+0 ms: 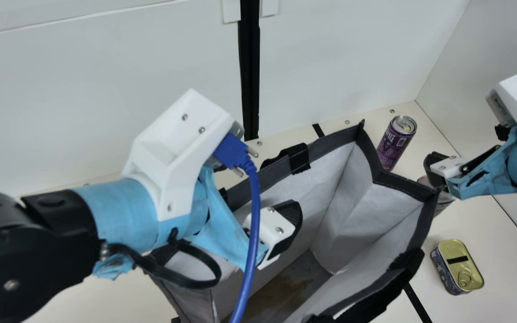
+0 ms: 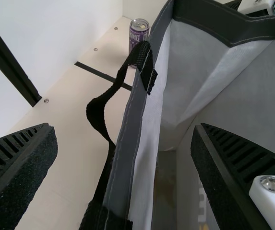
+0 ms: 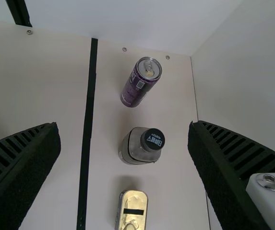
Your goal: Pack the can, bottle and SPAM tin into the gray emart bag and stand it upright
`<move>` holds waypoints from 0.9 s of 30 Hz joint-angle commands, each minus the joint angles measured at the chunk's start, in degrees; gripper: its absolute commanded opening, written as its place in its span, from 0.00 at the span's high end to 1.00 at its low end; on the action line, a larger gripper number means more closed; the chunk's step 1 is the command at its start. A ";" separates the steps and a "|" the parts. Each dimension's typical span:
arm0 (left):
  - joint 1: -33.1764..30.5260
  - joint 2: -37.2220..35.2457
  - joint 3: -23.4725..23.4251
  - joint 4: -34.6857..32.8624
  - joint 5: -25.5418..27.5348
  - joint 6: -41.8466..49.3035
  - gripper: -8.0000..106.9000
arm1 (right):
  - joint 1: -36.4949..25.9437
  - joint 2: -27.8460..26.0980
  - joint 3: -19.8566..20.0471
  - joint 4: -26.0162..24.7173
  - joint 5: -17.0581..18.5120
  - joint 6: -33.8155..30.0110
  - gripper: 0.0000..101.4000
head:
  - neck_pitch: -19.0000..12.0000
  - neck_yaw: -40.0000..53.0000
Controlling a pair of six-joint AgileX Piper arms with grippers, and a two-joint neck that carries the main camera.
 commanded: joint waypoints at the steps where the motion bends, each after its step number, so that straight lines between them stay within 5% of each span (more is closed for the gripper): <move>1: -0.04 0.33 0.18 -0.04 0.08 0.11 0.15 | 0.00 0.00 0.00 0.00 0.00 0.00 0.06 | -1.30 -0.05; 2: -0.07 0.49 0.25 -0.05 0.08 0.13 0.15 | 0.00 0.00 0.00 0.00 0.00 0.00 0.06 | -1.30 -0.05; 17: -0.50 0.85 1.87 0.80 0.08 -0.81 1.00 | 0.00 0.00 0.00 0.00 0.00 0.00 0.06 | -1.30 -0.05; 27: 0.01 -1.76 3.60 4.02 0.08 -3.79 1.00 | 0.00 0.00 0.00 0.00 0.00 0.00 0.06 | -1.30 -0.05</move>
